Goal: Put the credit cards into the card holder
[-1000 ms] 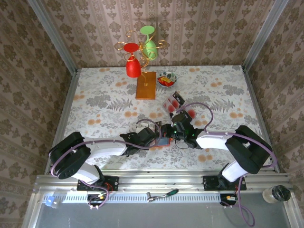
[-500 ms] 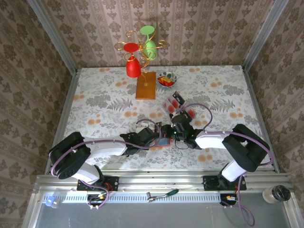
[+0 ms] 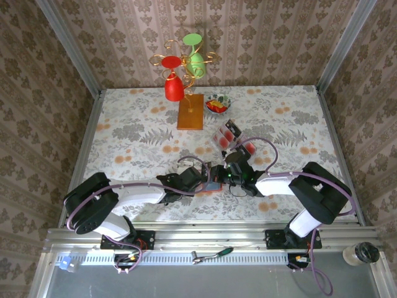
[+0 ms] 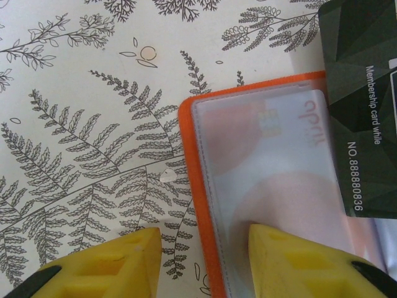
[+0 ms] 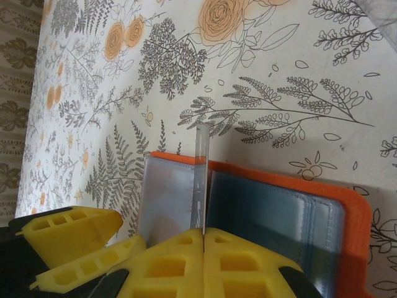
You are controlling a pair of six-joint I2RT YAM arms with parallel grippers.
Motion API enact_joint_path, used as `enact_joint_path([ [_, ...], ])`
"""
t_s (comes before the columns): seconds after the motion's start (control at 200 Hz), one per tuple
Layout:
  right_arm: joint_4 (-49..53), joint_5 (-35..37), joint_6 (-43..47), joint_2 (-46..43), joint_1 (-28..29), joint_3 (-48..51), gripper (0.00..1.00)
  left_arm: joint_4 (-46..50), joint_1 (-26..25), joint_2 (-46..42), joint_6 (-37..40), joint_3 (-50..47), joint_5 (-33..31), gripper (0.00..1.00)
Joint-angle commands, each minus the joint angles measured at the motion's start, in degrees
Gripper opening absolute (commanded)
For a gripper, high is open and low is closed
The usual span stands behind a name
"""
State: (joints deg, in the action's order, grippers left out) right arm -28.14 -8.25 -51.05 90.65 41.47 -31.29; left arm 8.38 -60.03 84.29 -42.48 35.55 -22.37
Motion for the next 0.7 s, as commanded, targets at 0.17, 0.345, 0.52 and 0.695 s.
enact_joint_path([
  [0.17, -1.21, -1.24, -1.06, 1.80, 0.69, 1.14, 0.00, 1.20, -0.44, 0.39, -0.90, -0.48, -0.92, 0.43],
  [0.345, -1.35, -1.07, -1.14, 1.71, 0.86, 1.59, 0.00, 1.19, -0.46, 0.43, -0.78, -0.48, -0.92, 0.43],
  [0.52, -0.56, -0.85, -0.91, 0.47, 0.81, 2.18, 0.00, 1.02, -0.52, 0.53, -0.86, -0.47, -0.83, 0.43],
  [0.695, -0.15, -0.81, -0.70, -0.08, 0.97, 3.10, 0.00, 0.93, -0.44, 0.53, -1.02, -0.58, -0.92, 0.43],
])
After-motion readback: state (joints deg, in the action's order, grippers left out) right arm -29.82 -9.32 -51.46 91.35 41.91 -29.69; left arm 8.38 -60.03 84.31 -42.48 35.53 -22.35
